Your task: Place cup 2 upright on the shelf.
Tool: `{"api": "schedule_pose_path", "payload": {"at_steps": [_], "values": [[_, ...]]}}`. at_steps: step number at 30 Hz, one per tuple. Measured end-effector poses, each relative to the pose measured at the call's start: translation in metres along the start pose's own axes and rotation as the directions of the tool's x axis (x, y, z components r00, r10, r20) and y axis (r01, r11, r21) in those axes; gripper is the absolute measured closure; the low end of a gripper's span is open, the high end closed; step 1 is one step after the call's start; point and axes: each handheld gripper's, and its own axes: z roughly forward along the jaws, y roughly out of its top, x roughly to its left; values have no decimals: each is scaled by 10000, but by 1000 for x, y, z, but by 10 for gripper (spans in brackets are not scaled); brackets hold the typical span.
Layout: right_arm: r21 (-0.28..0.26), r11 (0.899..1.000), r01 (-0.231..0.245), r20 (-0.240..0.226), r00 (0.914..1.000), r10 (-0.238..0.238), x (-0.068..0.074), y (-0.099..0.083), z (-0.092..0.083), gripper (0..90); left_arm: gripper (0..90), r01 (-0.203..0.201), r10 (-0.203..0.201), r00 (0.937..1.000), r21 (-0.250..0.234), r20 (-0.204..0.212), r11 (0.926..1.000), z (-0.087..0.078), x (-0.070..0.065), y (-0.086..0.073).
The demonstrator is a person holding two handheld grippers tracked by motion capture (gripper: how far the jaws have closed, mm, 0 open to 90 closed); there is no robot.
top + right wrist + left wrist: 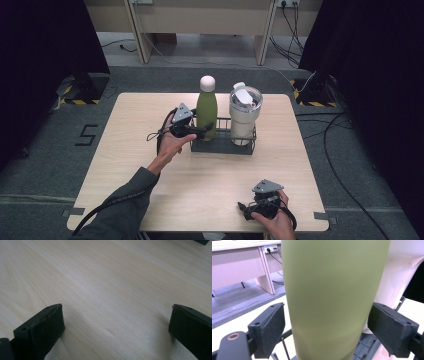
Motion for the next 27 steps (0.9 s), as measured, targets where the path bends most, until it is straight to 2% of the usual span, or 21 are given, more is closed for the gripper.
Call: {"api": "schedule_pose_path", "payload": {"at_steps": [6, 12, 22, 27], "values": [[2, 10000, -2, 3, 10000, 2, 0, 0, 0, 4, 145, 203, -203, 9997, -29, 125, 9998, -10, 0, 1], [11, 10000, -11, -1, 10000, 11, 0, 0, 0, 4, 145, 208, -209, 9998, 54, 61, 9998, -18, -1, 4], [3, 10000, 0, 5, 10000, 0, 0, 0, 0, 4, 145, 384, -388, 9986, 126, 362, 9992, -31, -4, 6], [3, 10000, 2, 5, 10000, -2, 0, 0, 0, 4, 145, 338, -343, 9988, 142, 355, 9993, -38, -5, 7]]}}
